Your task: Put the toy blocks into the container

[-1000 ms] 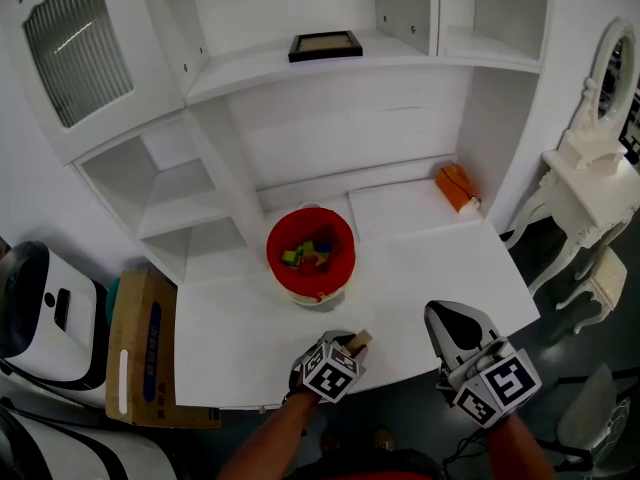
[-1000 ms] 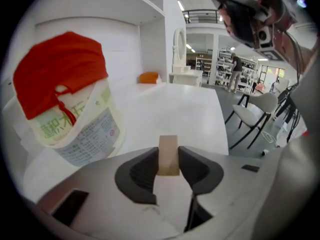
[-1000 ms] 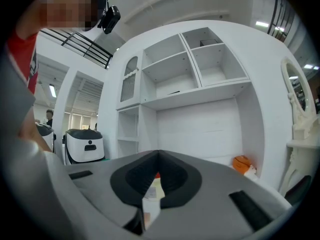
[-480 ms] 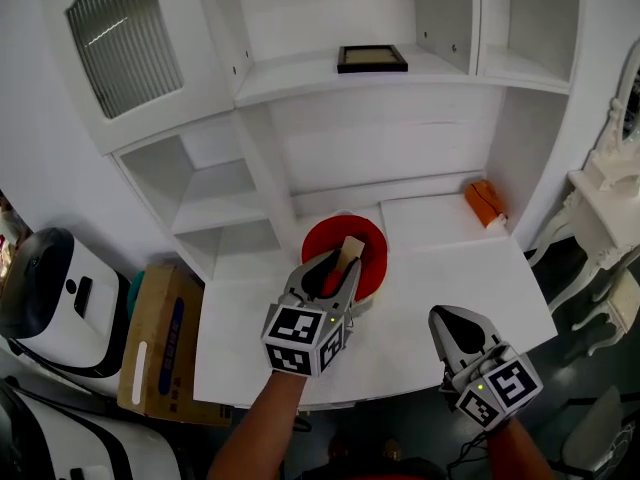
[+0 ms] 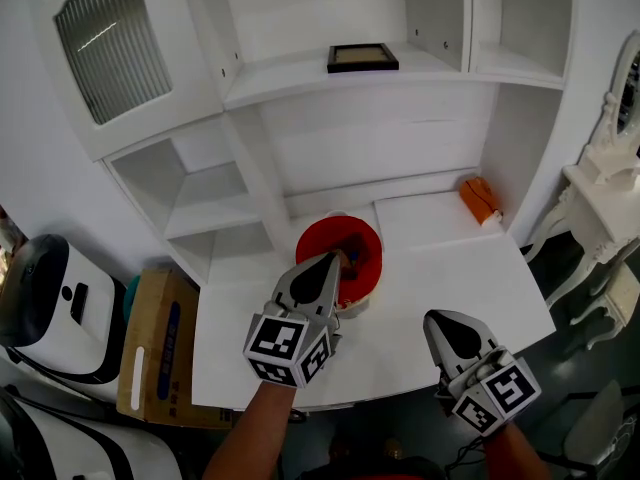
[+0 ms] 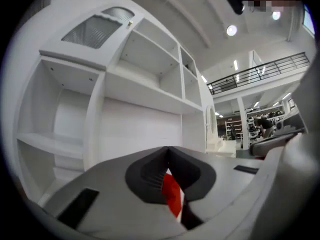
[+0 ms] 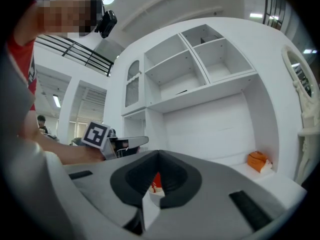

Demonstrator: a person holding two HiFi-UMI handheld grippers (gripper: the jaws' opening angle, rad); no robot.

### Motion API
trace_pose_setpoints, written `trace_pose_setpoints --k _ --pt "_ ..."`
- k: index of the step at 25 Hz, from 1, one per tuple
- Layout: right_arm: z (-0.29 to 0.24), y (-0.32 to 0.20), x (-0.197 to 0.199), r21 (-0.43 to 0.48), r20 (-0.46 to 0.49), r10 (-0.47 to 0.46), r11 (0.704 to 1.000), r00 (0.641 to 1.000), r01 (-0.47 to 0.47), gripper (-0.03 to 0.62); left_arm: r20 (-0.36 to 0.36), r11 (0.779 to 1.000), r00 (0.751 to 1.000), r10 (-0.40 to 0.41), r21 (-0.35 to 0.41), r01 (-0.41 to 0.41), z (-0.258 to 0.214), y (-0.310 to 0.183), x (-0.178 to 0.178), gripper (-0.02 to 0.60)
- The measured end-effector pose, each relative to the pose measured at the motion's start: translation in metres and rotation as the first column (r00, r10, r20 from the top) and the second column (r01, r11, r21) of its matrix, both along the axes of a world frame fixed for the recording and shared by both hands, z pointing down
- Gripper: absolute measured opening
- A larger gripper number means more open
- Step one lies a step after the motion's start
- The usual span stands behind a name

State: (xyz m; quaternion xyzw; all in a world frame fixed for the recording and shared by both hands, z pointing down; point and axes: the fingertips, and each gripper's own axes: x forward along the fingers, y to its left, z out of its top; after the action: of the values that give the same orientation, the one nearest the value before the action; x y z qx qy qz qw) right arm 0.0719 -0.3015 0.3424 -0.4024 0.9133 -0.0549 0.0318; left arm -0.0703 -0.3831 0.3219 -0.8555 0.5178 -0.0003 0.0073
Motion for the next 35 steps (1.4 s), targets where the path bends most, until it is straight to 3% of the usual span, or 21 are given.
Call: trace_pose_setpoints --k 4,9,35 --pt "-0.009 0.002 -0.015 0.014 0.021 -0.018 1.0 1.0 0.018 0.008 0.002 0.994 0.998 0.068 0.089 -0.068 -0.015 0.055 0.025 0.008" --pt "-0.01 0.012 -0.043 0.058 -0.029 -0.053 0.997 0.998 0.055 0.008 0.013 0.994 0.994 0.108 0.014 -0.109 0.001 0.093 0.041 0.011" --pt "-0.01 0.02 -0.064 0.072 -0.06 -0.107 0.991 0.992 0.111 0.007 0.003 0.995 0.995 0.098 -0.035 -0.098 0.016 0.105 0.029 0.012"
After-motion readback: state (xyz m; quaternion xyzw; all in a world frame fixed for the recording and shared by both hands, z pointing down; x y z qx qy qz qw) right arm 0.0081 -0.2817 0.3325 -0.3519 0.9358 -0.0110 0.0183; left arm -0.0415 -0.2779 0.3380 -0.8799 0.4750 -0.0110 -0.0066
